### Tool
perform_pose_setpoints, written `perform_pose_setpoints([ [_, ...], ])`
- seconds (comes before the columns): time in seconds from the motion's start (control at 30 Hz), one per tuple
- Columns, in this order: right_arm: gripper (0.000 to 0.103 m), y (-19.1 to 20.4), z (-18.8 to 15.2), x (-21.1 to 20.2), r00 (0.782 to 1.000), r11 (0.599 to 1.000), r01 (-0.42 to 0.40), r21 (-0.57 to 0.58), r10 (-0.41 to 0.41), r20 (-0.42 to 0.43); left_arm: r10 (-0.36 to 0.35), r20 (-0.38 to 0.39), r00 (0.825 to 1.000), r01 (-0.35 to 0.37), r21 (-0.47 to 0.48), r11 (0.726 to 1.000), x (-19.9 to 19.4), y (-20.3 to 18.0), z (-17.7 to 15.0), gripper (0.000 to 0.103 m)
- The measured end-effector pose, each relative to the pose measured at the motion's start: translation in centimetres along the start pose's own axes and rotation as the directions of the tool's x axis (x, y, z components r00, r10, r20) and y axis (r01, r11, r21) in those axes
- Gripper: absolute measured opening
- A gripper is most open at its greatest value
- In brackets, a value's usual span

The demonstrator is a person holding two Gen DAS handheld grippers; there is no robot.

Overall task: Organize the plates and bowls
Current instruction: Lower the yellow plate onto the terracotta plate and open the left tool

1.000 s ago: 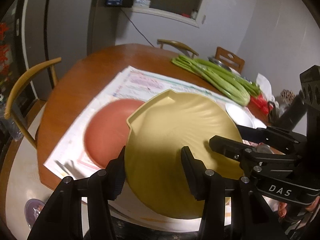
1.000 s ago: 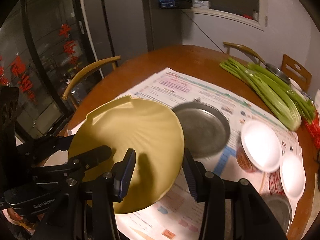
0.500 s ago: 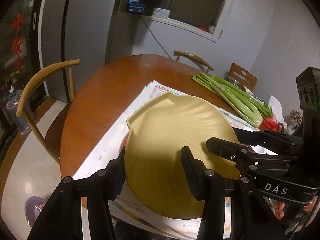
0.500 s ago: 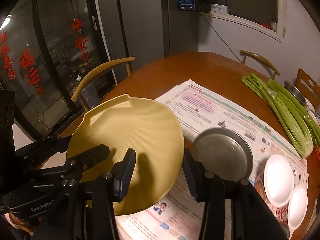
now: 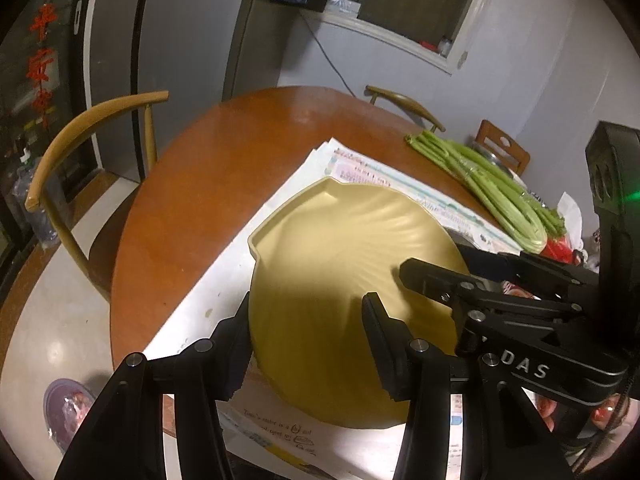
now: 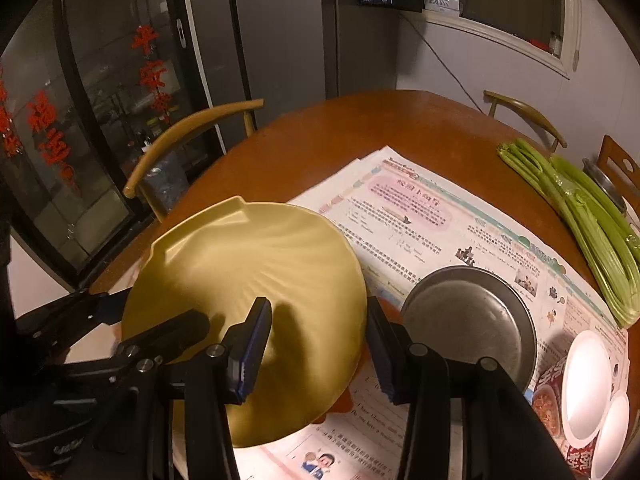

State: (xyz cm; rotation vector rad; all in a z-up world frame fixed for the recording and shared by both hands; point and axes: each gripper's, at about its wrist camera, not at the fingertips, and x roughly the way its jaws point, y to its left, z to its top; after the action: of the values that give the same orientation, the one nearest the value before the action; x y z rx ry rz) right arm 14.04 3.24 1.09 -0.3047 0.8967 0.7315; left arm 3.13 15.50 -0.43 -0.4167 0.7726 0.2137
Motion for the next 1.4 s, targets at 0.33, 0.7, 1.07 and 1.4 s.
perform_pose_setpoints([
  [0.33,0.048,-0.7,-0.5,1.9,0.999,1.0,-0.012,0.02,0.012,-0.03,0.015,-0.031,0.999,-0.014,0.008,1.0,1.7,-0.1,-0.8,0.052],
  [0.7,0.048,-0.7,-0.7,2.6,1.0,1.0,0.018,0.021,-0.018,-0.005,0.064,-0.008,0.998,-0.063,0.047,0.997,2.1,-0.3,-0.9,0.052],
  [1.07,0.048,-0.6,-1.1,3.2,0.998,0.998,0.055,0.011,-0.054,-0.016,0.091,-0.02,0.996,-0.09,0.065,0.994,2.7,-0.4,-1.2,0.052],
  [1.4,0.048,-0.4,-1.4,2.4,0.992,0.993,0.122,0.005,-0.122,-0.007,0.104,-0.028,0.994,-0.101,0.087,0.991,2.9,-0.7,-1.6,0.052],
])
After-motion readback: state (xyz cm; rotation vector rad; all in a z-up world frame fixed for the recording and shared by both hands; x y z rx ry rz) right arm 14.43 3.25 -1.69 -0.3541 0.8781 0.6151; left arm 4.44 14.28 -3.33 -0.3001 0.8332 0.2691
